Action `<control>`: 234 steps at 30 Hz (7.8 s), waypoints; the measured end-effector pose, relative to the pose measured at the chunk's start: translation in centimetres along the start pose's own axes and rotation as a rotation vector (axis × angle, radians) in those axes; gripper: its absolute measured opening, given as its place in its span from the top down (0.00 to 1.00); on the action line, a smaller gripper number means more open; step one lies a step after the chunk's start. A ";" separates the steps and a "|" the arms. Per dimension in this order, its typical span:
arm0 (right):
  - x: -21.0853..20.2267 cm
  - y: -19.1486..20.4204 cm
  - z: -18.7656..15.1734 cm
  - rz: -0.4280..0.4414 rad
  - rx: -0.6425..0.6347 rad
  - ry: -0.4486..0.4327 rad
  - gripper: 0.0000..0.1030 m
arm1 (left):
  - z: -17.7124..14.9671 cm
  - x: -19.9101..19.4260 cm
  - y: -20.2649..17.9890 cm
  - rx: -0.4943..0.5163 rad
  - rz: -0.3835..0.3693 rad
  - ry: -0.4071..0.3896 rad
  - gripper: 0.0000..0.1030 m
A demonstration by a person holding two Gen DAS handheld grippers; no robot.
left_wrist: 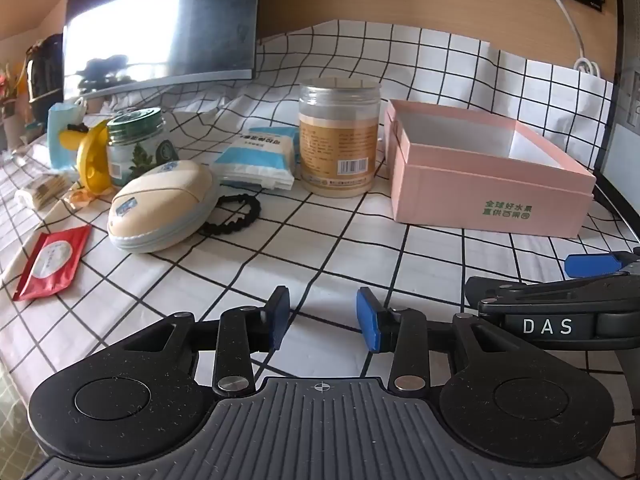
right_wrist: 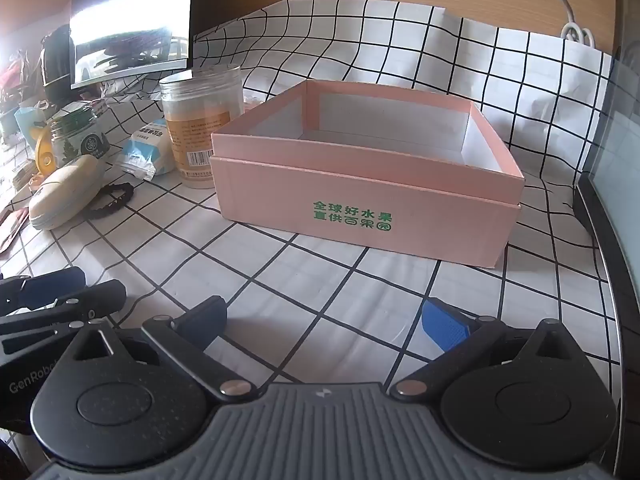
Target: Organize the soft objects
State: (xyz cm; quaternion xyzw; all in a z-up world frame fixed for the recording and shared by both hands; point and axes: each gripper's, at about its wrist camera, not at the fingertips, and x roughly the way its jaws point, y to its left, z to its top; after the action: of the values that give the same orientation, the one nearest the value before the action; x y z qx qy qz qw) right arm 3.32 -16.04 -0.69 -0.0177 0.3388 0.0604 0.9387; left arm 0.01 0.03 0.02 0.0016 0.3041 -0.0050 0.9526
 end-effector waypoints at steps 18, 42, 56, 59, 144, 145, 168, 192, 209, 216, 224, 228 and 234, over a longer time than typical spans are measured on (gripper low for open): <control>0.0 0.0 0.0 0.000 0.000 0.000 0.00 | 0.0 0.0 0.0 -0.004 -0.003 -0.001 0.59; 0.0 0.1 0.0 0.000 0.000 0.000 0.00 | 0.0 -0.1 0.3 -0.007 -0.005 -0.001 0.59; 0.0 0.0 0.0 0.000 0.000 0.000 0.00 | -0.1 -0.1 0.4 -0.003 -0.002 -0.001 0.59; 0.0 0.0 0.0 0.000 0.000 0.000 0.00 | 0.0 -0.1 0.1 -0.001 0.001 -0.001 0.59; 3.1 28.1 19.6 0.060 -0.209 0.126 0.00 | 14.6 11.7 37.8 0.309 -0.274 0.251 0.47; 3.1 28.1 19.7 0.054 -0.208 0.117 0.00 | 14.5 11.8 37.8 0.341 -0.229 0.238 0.47; 1.7 31.4 22.3 0.169 -0.380 0.111 0.00 | 16.9 16.3 43.3 0.072 -0.111 0.182 0.37; 5.3 37.3 26.8 0.272 -0.527 0.128 0.00 | 17.0 15.3 43.0 0.127 -0.138 0.250 0.37; 7.1 37.3 28.2 0.312 -0.486 0.160 0.00 | 18.2 17.4 47.4 -0.172 -0.131 0.182 0.36; 7.4 37.5 27.7 0.314 -0.499 0.174 0.00 | 18.1 17.6 45.9 -0.069 -0.085 0.178 0.35; 6.1 36.6 27.8 0.313 -0.494 0.153 0.00 | 16.6 14.6 43.0 0.026 -0.286 0.243 0.31; 6.7 37.7 29.3 0.325 -0.502 0.188 0.00 | 14.9 12.4 40.9 0.117 -0.310 0.227 0.31; 13.2 45.3 32.1 0.372 -0.522 0.403 0.02 | 14.3 11.9 39.4 0.205 -0.210 0.208 0.32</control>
State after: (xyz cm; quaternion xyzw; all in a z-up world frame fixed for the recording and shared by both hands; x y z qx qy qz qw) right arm 28.10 32.67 15.93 -0.2060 0.4874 0.3096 0.7901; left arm 18.40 39.27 4.78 0.0676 0.3972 -0.1351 0.9052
